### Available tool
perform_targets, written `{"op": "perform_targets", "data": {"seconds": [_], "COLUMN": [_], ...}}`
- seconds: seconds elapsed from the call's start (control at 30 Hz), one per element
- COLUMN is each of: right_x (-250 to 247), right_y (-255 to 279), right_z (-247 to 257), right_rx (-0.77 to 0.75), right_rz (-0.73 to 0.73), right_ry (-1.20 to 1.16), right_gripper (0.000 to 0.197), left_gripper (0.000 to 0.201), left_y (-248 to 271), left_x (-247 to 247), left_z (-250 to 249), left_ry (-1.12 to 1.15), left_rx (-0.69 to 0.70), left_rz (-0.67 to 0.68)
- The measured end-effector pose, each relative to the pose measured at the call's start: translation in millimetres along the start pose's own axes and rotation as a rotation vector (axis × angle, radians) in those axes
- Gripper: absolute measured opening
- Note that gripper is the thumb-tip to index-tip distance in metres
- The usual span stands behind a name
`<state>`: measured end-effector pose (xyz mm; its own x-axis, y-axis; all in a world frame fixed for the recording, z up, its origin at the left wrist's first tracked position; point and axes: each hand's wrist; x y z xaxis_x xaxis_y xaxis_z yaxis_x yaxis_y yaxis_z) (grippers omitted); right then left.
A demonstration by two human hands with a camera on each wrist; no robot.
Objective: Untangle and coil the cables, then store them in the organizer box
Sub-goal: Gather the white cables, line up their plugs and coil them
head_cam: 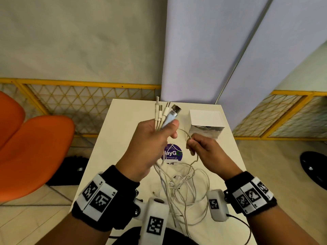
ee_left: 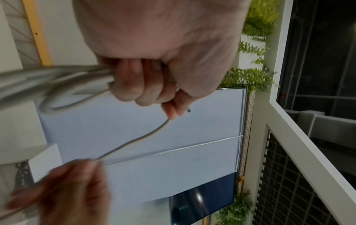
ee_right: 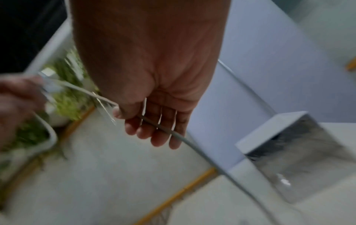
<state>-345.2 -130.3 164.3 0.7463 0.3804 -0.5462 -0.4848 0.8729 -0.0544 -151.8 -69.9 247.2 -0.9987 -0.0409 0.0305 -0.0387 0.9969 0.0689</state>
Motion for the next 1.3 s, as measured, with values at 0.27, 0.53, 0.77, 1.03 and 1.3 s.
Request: {"op": "perform_targets", "data": {"seconds": [0.27, 0.53, 0.77, 1.03, 1.3], "right_x": [29.5, 28.9, 7.1, -14.8, 12.8], "right_y": [18.1, -1.4, -15.2, -10.0, 10.5], "right_z": [-131.3, -80.7, 30.3, 81.1, 51.4], "right_rx": [0.271, 0.206, -0.016, -0.152, 0.033], "right_rz": [0.036, -0.085, -0.147, -0.243, -0.040], "right_ry": [0.243, 0.096, -0.127, -0.264, -0.206], "right_gripper": [0.024, 0.026, 0.023, 0.020, 0.029], "left_gripper": [0.031, 0.033, 0.014, 0.009, 0.008], "left_y": [4.7, 0.7, -7.7, -2.5, -5.4], "left_x": [-8.3, -1.9, 8.3, 15.1, 20.0], "left_z": [-1.0, 12.6, 25.3, 18.1, 18.8], "left_ry": [0.316, 0.109, 0.016, -0.001, 0.248], "left_rx": [0.099, -0.075, -0.215, -0.176, -0.149], "left_rz": [-0.048, -0.039, -0.090, 0.114, -0.094]}}
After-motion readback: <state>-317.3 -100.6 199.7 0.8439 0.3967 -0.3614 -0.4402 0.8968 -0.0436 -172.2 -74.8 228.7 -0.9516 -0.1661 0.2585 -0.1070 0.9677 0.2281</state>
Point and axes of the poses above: each hand's wrist, its own y-axis away from the middle knuckle, its own x-axis out of the palm, z = x × y, and after that the axes turned 4 degrees about z, right-handed
